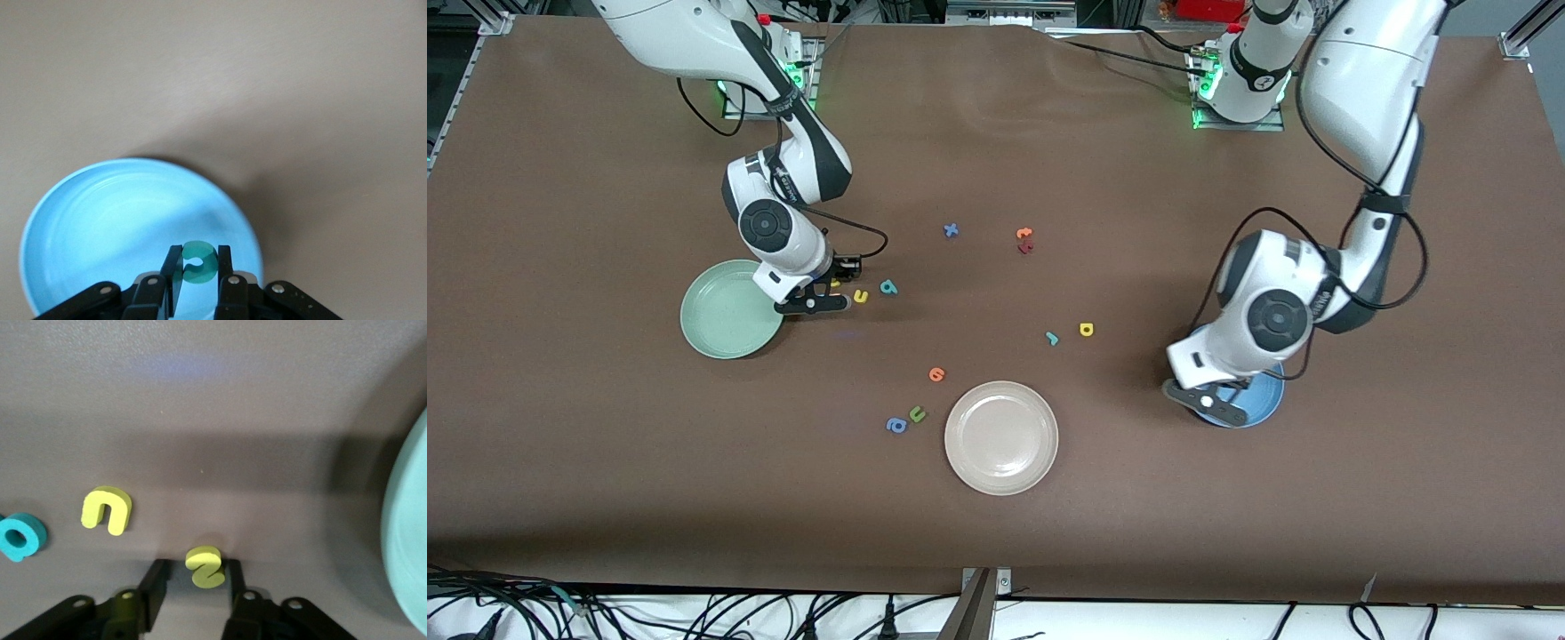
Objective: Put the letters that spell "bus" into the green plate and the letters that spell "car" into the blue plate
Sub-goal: 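Drop the c in the blue plate while the right gripper lifts the 2, then grasp the o with the left gripper while the right gripper drops the 2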
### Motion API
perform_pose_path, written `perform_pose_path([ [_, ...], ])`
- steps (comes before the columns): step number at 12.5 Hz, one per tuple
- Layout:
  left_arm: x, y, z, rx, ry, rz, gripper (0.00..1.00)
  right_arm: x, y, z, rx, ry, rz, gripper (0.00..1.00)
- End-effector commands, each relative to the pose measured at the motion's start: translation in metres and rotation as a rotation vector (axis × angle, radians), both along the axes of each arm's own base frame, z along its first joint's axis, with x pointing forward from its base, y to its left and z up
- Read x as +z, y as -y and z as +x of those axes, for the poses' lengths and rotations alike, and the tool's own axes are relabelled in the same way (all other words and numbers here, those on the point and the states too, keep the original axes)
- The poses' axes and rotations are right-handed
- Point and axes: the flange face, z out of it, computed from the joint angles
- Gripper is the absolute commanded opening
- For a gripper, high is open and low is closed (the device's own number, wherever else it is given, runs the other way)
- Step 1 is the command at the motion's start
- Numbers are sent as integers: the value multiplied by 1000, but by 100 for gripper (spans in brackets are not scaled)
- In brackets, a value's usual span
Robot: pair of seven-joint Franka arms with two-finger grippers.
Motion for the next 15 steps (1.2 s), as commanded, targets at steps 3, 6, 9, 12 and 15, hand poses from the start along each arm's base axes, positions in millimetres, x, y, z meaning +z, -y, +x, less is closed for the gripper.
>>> perform_pose_path([
  [3, 4, 10, -6, -36, -4, 18, 100, -6, 5, -1, 2, 1, 4, 9],
  [6, 4, 63, -26, 38, -42, -20, 100, 22, 9, 8, -10, 17, 1, 9],
  [9, 0, 127, -50, 144, -42, -17, 100, 82, 39, 28, -37, 39, -16, 9],
  [12, -26, 169, -71, 269, -35, -4, 97, 113, 94, 47, -20, 2, -36, 9],
  [15, -63, 179, -81, 282, -55, -6, 91, 96, 180, 60, 47, -22, -45, 9],
])
